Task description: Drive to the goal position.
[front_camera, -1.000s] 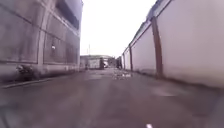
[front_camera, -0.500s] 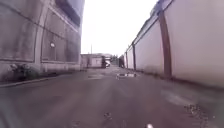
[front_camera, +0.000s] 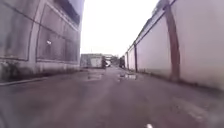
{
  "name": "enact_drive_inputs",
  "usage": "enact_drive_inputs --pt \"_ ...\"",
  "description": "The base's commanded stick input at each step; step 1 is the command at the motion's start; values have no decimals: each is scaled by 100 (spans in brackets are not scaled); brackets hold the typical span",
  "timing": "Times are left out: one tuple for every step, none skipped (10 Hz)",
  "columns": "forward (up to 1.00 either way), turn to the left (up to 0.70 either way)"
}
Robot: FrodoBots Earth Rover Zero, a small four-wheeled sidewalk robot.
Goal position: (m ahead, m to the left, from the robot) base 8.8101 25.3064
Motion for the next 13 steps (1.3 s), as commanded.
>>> enact_drive_inputs --pt "100 0" --pt "100 0" --pt "100 0" --pt "100 -40" --pt "100 -40" --pt "100 -40" --pt "100 -32" --pt "100 -4" --pt "100 0" --pt "100 0" --pt "100 0" --pt "100 0" --pt "100 0"
